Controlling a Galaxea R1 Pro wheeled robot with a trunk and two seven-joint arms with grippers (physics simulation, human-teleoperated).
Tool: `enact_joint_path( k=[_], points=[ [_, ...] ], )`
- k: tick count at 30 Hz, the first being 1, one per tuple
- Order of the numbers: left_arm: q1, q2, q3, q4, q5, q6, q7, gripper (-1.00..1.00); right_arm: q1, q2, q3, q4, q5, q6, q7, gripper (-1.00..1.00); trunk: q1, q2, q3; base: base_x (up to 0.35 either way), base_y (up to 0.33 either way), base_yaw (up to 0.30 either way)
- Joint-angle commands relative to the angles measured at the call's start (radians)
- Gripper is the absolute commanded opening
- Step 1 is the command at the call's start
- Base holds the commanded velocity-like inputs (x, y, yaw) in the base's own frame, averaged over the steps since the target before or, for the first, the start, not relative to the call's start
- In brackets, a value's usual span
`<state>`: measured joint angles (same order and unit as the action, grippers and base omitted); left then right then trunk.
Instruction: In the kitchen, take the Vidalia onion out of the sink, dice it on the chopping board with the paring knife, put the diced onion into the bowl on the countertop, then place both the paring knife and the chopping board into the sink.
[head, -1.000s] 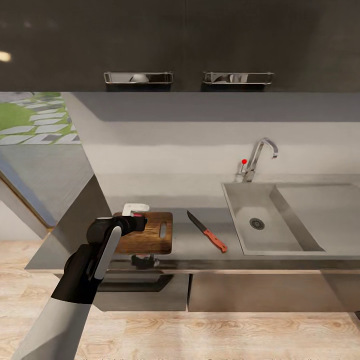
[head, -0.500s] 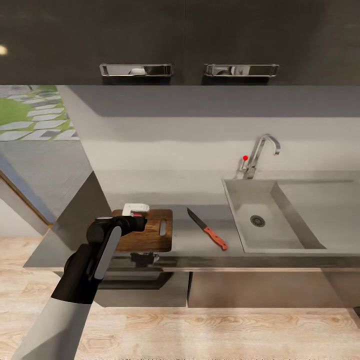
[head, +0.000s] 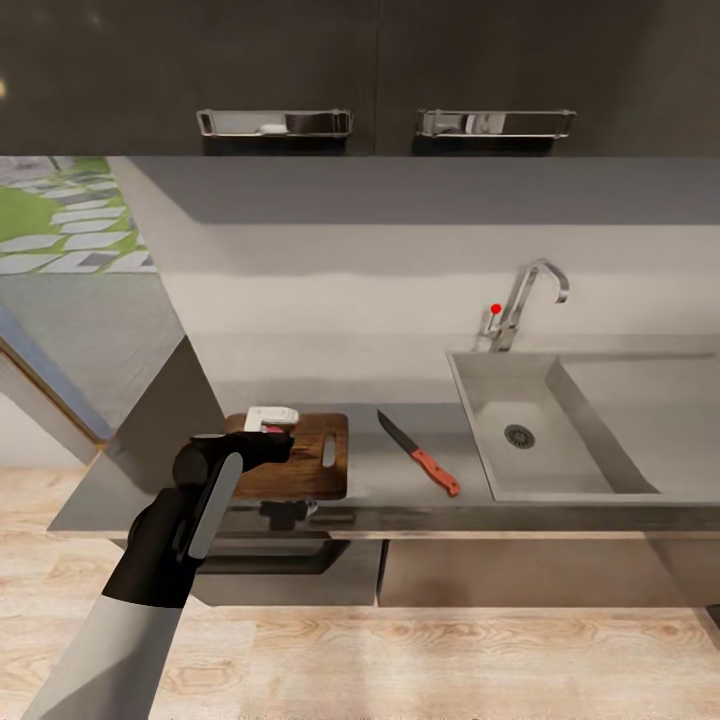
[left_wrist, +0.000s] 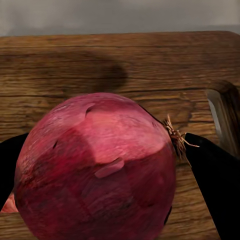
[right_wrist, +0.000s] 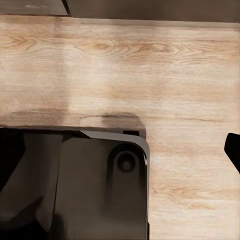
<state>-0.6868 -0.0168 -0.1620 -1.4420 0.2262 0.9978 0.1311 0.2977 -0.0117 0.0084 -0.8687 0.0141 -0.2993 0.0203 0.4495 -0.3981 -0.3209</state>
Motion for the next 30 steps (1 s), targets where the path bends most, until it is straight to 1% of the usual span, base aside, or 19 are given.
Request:
enact_joint_path(
  k=[1, 16, 30],
  points=[
    [-0.001, 0.000, -0.001, -0.001, 0.010, 0.004, 0.010, -1.00, 0.000, -0.001, 0.001, -0.001, 0.001, -0.001, 0.001, 1.00, 0.001, -0.002, -0.003, 0.000, 0.000, 0.000],
    [-0.001, 0.000, -0.001, 0.000, 0.010, 0.004, 0.010, -1.00, 0.000, -0.001, 0.001, -0.001, 0.002, -0.002, 0.001, 1.00, 0.001, -0.002, -0.026, 0.000, 0.000, 0.000],
    [-0.001, 0.000, 0.001, 0.000, 0.010, 0.003, 0.010, -1.00, 0.000, -0.001, 0.001, -0.001, 0.003, -0.003, 0.001, 1.00, 0.001, -0.002, -0.028, 0.000, 0.000, 0.000]
  ],
)
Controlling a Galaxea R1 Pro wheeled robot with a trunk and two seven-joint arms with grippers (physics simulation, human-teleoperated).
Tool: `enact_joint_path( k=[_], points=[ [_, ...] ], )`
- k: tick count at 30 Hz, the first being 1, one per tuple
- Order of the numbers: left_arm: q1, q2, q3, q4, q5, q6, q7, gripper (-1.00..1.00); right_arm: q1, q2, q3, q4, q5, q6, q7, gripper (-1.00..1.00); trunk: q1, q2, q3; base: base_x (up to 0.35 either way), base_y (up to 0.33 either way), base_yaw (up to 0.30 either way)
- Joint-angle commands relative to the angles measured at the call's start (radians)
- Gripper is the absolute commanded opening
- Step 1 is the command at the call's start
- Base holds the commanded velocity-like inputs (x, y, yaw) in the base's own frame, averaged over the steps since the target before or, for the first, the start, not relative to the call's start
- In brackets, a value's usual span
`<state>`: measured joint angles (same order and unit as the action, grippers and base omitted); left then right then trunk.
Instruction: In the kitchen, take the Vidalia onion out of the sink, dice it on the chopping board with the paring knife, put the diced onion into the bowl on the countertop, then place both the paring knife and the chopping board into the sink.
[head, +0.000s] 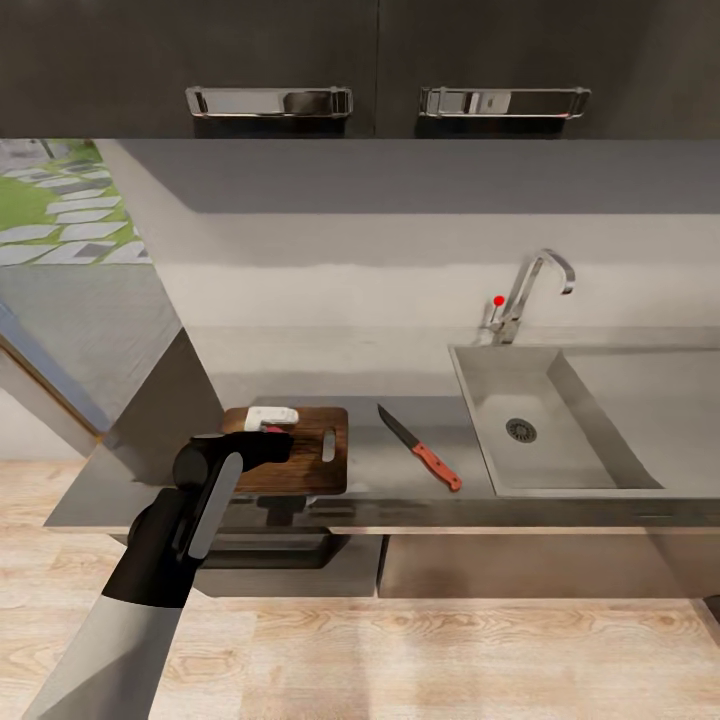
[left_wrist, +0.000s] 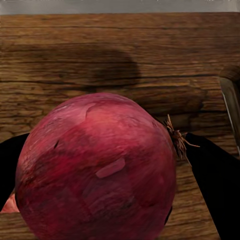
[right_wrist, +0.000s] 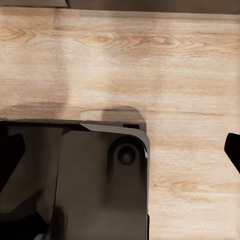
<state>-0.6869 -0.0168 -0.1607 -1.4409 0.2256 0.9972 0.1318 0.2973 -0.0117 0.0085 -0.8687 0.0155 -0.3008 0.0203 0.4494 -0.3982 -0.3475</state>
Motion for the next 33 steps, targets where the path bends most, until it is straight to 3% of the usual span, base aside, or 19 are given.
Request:
enact_joint_path(
  k=[1, 11, 12, 33],
  points=[
    [-0.001, 0.000, 0.000, -0.001, 0.011, 0.004, 0.009, -1.00, 0.001, -0.001, 0.001, -0.001, 0.001, -0.001, 0.001, 1.00, 0.001, -0.002, -0.002, 0.000, 0.000, 0.000],
    [-0.001, 0.000, 0.000, -0.004, 0.005, 0.004, 0.009, -1.00, 0.000, -0.001, 0.001, -0.001, 0.001, -0.001, 0.001, 1.00, 0.001, -0.002, -0.002, 0.000, 0.000, 0.000],
    [-0.001, 0.000, -0.001, -0.006, 0.005, 0.004, 0.009, 1.00, 0.001, -0.001, 0.001, -0.001, 0.001, -0.001, 0.001, 1.00, 0.001, -0.002, -0.002, 0.000, 0.000, 0.000],
    [0.000, 0.000, 0.003, -0.012, 0.003, 0.004, 0.009, 1.00, 0.001, -0.001, 0.001, -0.001, 0.001, -0.001, 0.001, 1.00, 0.001, -0.002, -0.002, -0.009, 0.000, 0.000]
  ],
)
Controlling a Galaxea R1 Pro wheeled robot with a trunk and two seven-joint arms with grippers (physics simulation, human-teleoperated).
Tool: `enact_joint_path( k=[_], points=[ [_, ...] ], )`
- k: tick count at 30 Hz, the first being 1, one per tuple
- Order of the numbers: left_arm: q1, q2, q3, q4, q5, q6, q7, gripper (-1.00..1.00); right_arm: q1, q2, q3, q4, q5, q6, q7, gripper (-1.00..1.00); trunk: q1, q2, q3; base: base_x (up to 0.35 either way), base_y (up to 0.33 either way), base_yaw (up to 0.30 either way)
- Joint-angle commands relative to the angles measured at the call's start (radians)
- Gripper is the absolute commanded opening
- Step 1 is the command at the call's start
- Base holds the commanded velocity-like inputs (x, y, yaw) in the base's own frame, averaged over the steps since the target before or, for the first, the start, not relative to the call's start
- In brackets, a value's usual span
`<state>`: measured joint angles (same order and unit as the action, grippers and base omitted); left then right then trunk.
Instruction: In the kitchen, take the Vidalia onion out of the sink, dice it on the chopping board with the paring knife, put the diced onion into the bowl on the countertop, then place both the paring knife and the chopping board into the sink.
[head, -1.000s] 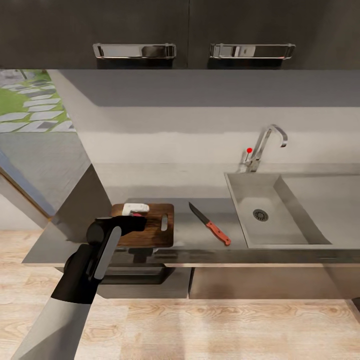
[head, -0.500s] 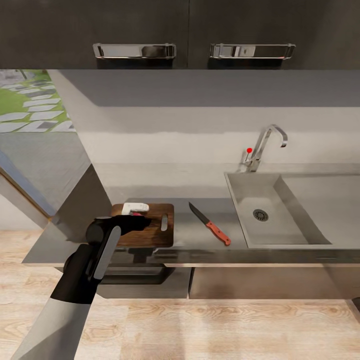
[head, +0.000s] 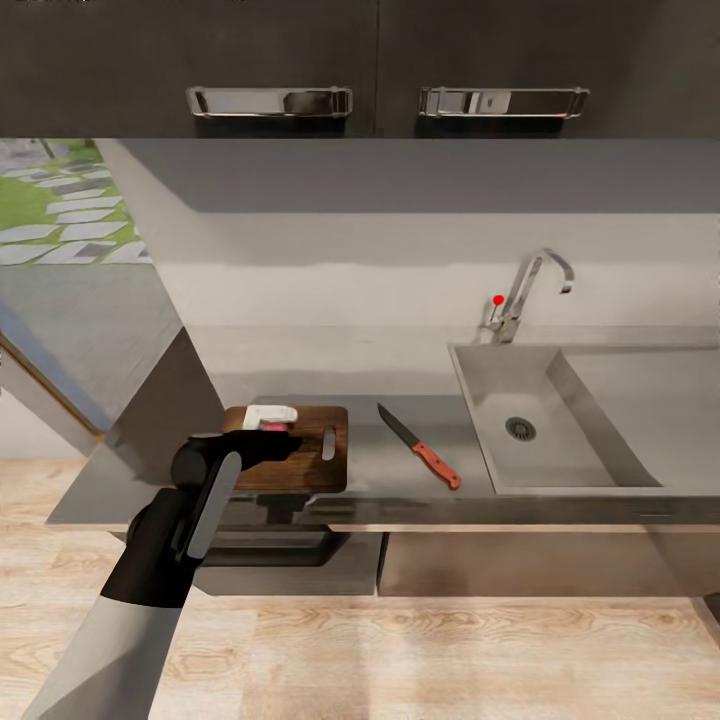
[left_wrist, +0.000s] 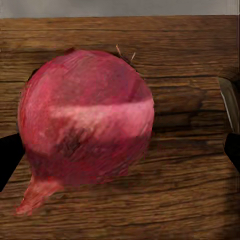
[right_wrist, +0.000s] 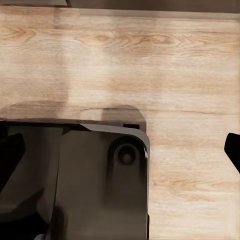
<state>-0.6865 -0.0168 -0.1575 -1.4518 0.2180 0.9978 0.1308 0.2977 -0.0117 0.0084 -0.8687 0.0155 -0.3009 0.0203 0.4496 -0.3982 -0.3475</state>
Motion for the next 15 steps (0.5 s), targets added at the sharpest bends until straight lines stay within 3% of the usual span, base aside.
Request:
enact_joint_path(
  k=[1, 15],
  points=[
    [-0.001, 0.000, -0.001, -0.001, 0.011, 0.004, 0.010, 1.00, 0.000, -0.001, 0.001, -0.001, 0.001, -0.001, 0.001, 1.00, 0.000, -0.002, -0.002, -0.186, 0.000, 0.000],
    [-0.001, 0.000, 0.000, -0.001, 0.011, 0.004, 0.010, 1.00, 0.000, -0.001, 0.001, -0.001, 0.001, -0.001, 0.001, 1.00, 0.000, -0.002, -0.002, -0.302, 0.000, 0.000]
  ],
)
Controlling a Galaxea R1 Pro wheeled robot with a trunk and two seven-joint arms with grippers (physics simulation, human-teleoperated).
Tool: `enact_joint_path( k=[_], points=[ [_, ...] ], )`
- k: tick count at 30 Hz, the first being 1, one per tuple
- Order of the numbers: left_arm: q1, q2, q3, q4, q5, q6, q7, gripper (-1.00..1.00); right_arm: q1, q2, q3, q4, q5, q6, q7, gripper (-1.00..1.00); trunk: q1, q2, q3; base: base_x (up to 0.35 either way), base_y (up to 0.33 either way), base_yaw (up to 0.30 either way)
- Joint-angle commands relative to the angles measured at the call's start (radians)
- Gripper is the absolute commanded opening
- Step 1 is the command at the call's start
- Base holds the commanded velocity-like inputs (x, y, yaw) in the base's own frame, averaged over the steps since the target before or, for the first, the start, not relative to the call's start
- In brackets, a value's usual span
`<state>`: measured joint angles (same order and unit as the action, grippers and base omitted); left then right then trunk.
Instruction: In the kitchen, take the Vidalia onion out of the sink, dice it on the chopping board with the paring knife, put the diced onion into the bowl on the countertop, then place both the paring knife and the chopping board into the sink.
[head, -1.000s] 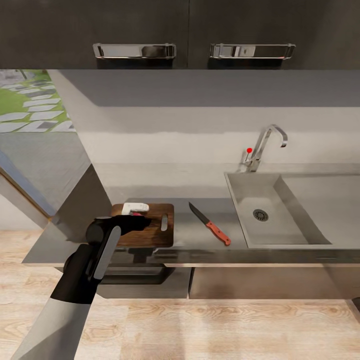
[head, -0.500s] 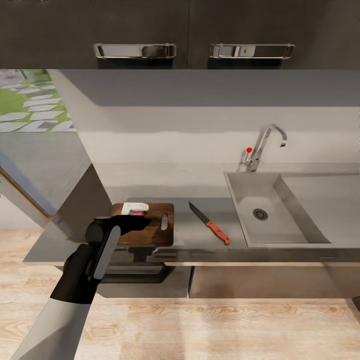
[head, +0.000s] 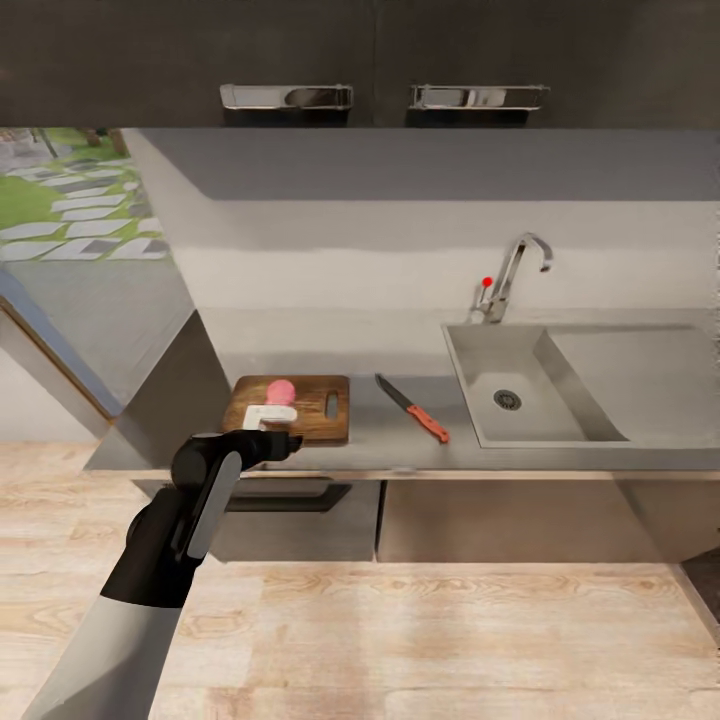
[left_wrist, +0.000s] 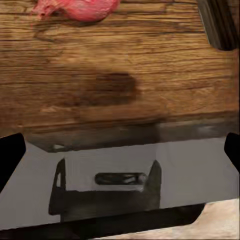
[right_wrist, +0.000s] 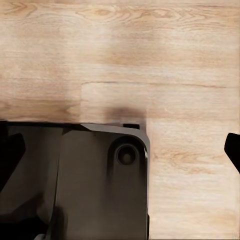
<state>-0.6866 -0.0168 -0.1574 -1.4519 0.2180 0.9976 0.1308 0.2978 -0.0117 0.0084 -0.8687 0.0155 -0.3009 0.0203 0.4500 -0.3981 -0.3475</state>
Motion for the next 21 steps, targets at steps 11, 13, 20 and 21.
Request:
enact_joint_path(
  k=[11, 13, 20, 21],
  points=[
    [-0.001, 0.000, -0.002, 0.000, 0.011, 0.004, 0.010, 1.00, 0.000, -0.001, 0.001, -0.001, 0.001, -0.001, 0.001, 1.00, 0.000, -0.002, -0.002, -0.333, 0.000, 0.000],
    [-0.001, 0.000, -0.002, 0.000, 0.011, 0.004, 0.010, 1.00, 0.000, -0.001, 0.001, -0.001, 0.001, -0.001, 0.001, 1.00, 0.000, -0.002, -0.002, -0.333, 0.000, 0.000],
    [0.000, 0.000, -0.004, 0.006, 0.011, 0.004, 0.010, 1.00, 0.000, -0.001, 0.001, -0.001, 0.001, -0.001, 0.001, 1.00, 0.000, -0.002, -0.002, -0.328, 0.000, 0.000],
    [0.009, 0.000, -0.005, 0.006, 0.012, 0.003, 0.010, 1.00, 0.000, -0.001, 0.001, -0.001, 0.001, -0.001, 0.001, 1.00, 0.000, -0.002, -0.002, -0.180, 0.000, 0.000]
  ],
)
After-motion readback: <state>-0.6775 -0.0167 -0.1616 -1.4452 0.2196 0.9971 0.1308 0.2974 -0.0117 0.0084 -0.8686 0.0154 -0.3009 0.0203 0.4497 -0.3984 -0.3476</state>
